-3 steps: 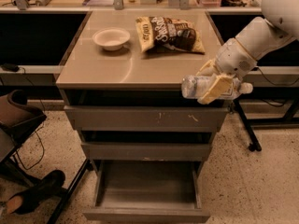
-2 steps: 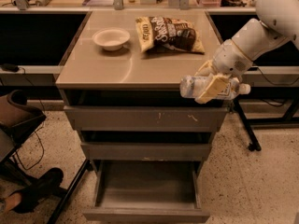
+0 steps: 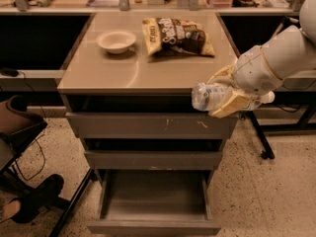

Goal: Place blue plastic bottle into bottom drawer

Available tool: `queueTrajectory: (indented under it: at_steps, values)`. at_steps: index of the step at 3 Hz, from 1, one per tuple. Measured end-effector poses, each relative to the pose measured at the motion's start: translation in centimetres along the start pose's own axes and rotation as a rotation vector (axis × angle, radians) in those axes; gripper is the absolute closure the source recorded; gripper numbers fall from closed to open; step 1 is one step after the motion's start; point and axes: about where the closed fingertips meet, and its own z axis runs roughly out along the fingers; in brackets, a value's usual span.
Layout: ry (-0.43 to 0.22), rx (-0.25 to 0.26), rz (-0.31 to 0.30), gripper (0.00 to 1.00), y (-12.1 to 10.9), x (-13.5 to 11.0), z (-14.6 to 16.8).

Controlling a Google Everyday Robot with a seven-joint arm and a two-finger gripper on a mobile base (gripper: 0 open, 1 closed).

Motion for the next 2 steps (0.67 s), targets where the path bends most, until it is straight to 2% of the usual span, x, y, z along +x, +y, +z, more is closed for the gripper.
queueTrajectory:
  at_steps: [1, 2]
  values:
    - [-0.078, 0.063, -0.024, 1.0, 7.69, 4.32, 2.79]
    - [-0.079, 0.061, -0.023, 1.0, 7.73, 4.32, 2.81]
